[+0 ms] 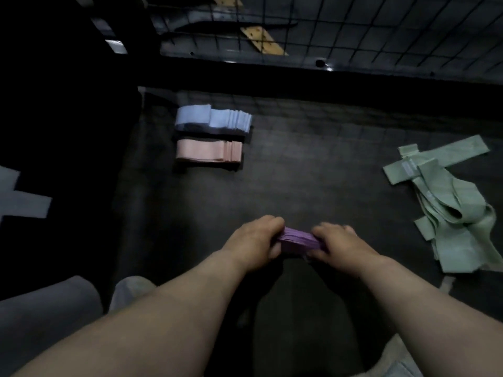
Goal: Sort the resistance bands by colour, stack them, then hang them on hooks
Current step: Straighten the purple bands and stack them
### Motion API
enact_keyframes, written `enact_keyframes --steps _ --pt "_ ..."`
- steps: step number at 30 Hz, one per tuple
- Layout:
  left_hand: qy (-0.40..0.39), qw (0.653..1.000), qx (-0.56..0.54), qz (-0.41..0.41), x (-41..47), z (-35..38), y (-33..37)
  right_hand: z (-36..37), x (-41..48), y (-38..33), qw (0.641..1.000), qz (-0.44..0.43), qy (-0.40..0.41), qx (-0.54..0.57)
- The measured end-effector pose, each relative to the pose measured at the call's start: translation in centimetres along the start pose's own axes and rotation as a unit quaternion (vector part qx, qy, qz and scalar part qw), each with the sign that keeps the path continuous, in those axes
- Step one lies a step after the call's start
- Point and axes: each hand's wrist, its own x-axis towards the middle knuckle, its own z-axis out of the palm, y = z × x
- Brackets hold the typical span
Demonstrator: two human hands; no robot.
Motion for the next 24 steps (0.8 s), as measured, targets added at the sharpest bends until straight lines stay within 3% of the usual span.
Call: enact_keyframes --steps 4,7,11,16,19,24 --pt "0.030 0.963 -0.185 -0.196 -1.1 -2.3 -3.1 -1.2 1.8 -2.8 0.971 0.046 -0.021 0.235" --pt "0.112 0.927 -0.221 -0.282 -1.3 -4.8 -6.1 -2.9 4.3 -6.7 0.925 0.049 -0.038 0.374" --pt "0.216 0.866 -0.282 -0.352 -0.7 -6.9 -9.7 -4.6 8.3 -11.7 0.908 0.079 -0.040 0.410" --pt "0.333 0.722 -0.409 -0.448 1.4 -8.3 -12.0 -5.3 12.7 -16.1 0.907 0.125 0.037 0.400" --pt "0.362 0.717 -0.393 -0.448 2.3 -8.9 -13.2 -5.6 14.4 -17.6 0.900 0.149 0.046 0.406" --pt "0.351 0.754 -0.323 -0.452 2.7 -9.1 -14.5 -5.1 15.9 -18.8 0.915 0.164 0.065 0.363"
